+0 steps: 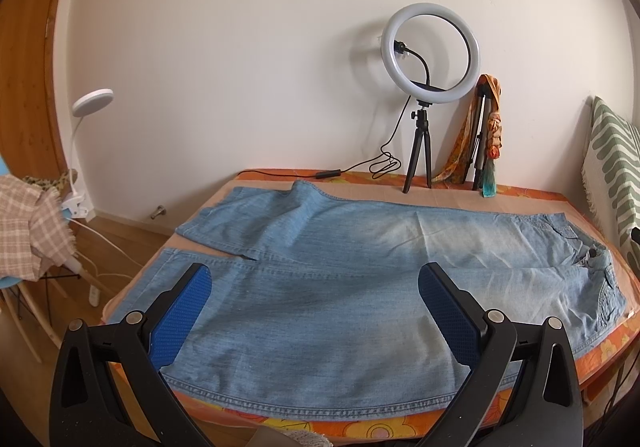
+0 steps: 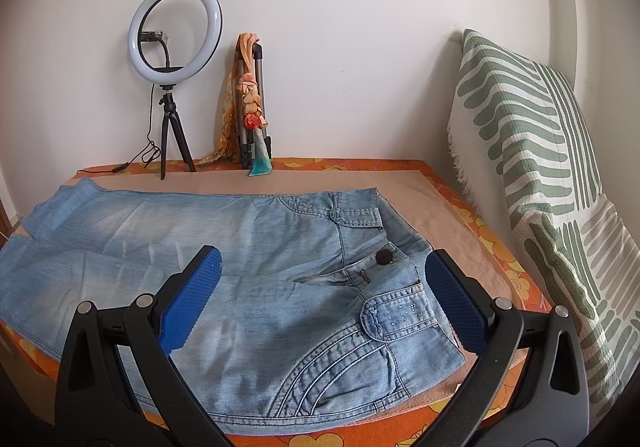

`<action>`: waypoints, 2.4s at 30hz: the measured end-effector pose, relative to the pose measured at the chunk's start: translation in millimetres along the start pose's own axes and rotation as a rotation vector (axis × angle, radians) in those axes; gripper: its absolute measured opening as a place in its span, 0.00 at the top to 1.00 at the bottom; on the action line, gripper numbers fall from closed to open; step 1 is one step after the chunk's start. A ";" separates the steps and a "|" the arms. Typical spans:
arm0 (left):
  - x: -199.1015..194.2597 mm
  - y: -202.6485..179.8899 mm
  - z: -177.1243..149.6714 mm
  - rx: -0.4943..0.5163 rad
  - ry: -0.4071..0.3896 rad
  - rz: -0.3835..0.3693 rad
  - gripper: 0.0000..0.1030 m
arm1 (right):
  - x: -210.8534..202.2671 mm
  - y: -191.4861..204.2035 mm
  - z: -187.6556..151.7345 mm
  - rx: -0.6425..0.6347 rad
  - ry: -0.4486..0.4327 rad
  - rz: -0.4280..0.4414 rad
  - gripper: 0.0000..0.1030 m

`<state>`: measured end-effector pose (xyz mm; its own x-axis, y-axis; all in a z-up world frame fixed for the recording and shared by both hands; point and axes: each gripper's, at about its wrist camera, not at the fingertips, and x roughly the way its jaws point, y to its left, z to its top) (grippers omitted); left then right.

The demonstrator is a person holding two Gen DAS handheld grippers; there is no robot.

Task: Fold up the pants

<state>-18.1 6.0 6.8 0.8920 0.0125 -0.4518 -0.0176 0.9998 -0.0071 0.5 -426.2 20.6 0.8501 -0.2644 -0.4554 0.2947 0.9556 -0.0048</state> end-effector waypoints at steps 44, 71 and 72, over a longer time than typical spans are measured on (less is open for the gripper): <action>64.5 73.7 62.3 -0.007 0.071 -0.013 0.01 | 20.7 27.6 22.3 -0.036 0.024 0.113 0.00; 308.1 163.8 130.7 -0.199 0.363 -0.034 0.21 | 198.3 211.5 100.7 -0.457 0.225 0.497 0.00; 318.6 166.0 131.2 -0.210 0.373 -0.037 0.21 | 209.7 216.7 101.4 -0.457 0.243 0.507 0.00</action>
<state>322.4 177.8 -21.3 0.6698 -0.0679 -0.7394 -0.1144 0.9745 -0.1931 286.9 -287.7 14.4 0.6971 0.2116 -0.6850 -0.3672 0.9260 -0.0877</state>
